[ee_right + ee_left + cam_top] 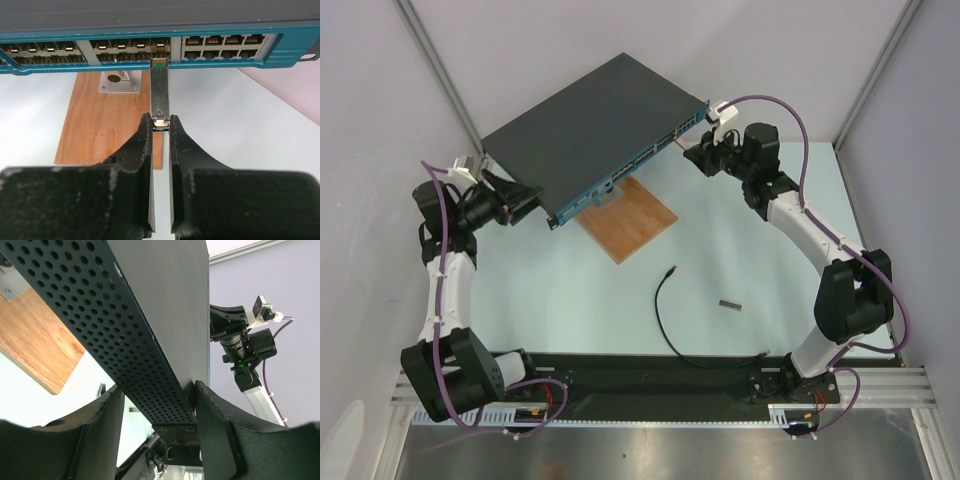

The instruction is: Insert the plug into the switch port

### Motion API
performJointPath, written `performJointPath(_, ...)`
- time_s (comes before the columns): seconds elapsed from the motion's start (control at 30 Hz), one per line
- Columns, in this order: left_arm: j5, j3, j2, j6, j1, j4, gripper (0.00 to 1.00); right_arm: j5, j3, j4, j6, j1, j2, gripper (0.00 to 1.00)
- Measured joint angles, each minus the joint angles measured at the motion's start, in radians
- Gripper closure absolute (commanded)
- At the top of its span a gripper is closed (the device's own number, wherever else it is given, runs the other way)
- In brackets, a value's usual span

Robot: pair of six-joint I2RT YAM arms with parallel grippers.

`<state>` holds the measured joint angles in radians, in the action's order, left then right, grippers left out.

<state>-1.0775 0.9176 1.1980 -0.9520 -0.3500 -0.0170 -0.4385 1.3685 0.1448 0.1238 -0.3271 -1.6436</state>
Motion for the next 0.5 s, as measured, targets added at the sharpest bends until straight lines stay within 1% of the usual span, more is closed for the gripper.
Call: performJointPath(0.5, 0.000, 0.001, 0.000, 0.002, 0.000, 0.002, 1.00, 0.000, -0.012, -0.005, 0.000, 0.003, 0.000, 1.00)
